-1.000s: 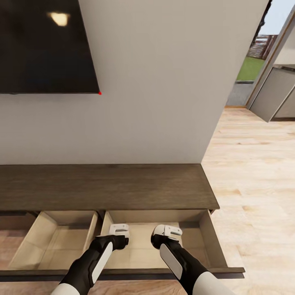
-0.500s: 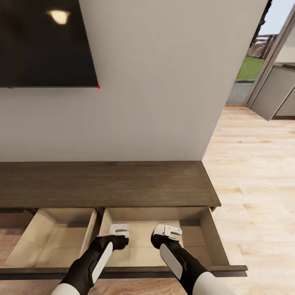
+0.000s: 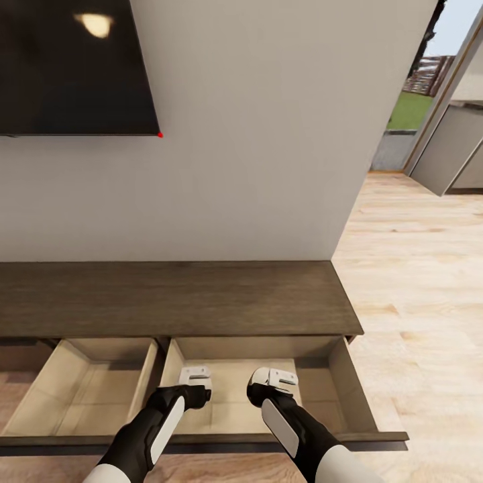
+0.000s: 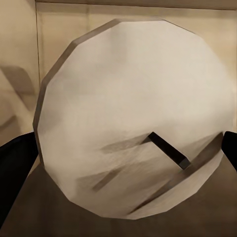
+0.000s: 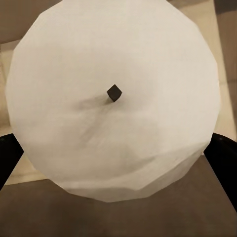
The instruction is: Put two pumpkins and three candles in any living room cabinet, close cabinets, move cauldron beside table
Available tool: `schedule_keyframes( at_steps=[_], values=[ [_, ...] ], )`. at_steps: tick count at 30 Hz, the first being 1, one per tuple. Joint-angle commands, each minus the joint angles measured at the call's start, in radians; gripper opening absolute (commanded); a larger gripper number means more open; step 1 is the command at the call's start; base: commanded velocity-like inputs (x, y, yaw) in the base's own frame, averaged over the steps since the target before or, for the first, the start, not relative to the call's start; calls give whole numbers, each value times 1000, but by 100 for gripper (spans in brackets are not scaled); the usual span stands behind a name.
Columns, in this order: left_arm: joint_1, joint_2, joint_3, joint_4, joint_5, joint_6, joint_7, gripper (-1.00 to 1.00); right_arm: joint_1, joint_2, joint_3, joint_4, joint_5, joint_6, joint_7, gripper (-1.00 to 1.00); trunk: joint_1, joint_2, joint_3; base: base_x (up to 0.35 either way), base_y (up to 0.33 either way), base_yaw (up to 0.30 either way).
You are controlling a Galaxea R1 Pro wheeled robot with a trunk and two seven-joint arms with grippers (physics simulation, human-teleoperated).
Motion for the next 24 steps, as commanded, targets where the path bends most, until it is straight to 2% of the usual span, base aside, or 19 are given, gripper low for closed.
schedule_keyframes(
  at_steps=[1, 3, 11, 12, 24],
  values=[
    [0, 0, -3, -1, 10, 4, 10, -100, -1, 0, 3, -2, -2, 4, -7, -100, 4, -8, -4, 0, 0, 0],
    [-1, 0, -4, -1, 10, 4, 10, -100, -1, 0, 3, -1, -2, 4, -6, -100, 11, -22, -10, 0, 0, 0],
    [-1, 2, -3, -3, 10, 4, 8, -100, -1, 0, 3, -1, -2, 4, -5, -100, 11, -22, -10, 0, 0, 0],
    [-1, 2, -3, -4, 10, 4, 8, 100, -1, 0, 3, -1, -2, 4, -5, -100, 11, -22, -10, 0, 0, 0],
    [0, 3, 6, -24, 11, 5, 8, 100, 0, 0, 3, -1, -2, 4, -2, -100, 11, -22, -10, 0, 0, 0]
  ],
)
